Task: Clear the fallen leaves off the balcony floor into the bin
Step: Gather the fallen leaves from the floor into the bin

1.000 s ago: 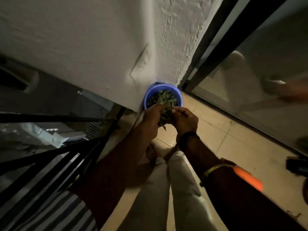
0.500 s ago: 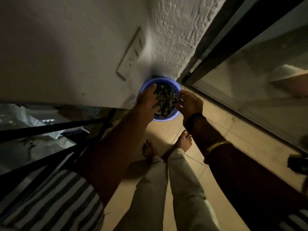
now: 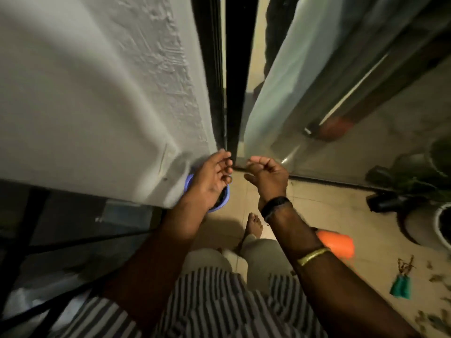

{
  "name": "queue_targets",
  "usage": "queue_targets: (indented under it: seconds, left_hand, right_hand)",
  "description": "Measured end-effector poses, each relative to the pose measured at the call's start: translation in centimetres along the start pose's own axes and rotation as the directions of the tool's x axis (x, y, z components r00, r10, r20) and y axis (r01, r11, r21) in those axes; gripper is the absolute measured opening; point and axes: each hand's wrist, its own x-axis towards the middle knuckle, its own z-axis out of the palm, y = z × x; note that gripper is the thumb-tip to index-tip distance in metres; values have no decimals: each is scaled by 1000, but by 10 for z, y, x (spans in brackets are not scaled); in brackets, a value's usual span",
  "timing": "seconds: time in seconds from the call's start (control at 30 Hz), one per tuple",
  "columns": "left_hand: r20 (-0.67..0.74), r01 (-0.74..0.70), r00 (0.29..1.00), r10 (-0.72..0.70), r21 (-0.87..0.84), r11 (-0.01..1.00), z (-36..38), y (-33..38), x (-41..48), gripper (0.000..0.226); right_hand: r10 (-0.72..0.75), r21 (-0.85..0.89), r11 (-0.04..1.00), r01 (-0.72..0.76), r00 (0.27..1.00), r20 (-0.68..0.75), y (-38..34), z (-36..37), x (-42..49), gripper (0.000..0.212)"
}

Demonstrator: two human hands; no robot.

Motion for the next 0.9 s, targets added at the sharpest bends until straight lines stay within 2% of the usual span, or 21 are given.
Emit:
queue_targets:
  seconds: [0.07, 0.17, 0.4, 0.5, 0.6, 0.73, 0.9]
  left_hand:
    - [89, -4, 996, 1, 37, 999, 14, 1, -23, 17]
    - [185, -6, 983, -16, 117, 993, 35, 2, -50, 15]
    - [420, -97, 902, -98, 418, 903, 77, -37, -119, 11]
    - [492, -106, 851, -182, 501, 859, 97, -68, -146, 14]
    - [578, -122, 756, -308, 586, 801, 119, -108, -172, 13]
    - [611, -150, 642, -464, 693, 705, 149, -174, -210, 13]
    - [578, -151, 583, -571, 768, 623, 190, -265, -266, 14]
  right_hand:
    - [-72, 19, 997, 73, 997, -34, -17, -19, -28, 21]
    - [-137, 127, 979, 158, 978, -157, -36, -48, -65, 23]
    - [-148, 286, 912, 293, 888, -435, -36, -112, -159, 19]
    - [-125, 342, 869, 356, 829, -545, -31, -144, -193, 17]
    - [-99, 362, 832, 420, 754, -649, -22, -180, -229, 16]
    - [-55, 353, 798, 488, 643, -764, -3, -238, -271, 17]
    - [19, 377, 725, 577, 530, -848, 19, -317, -323, 17]
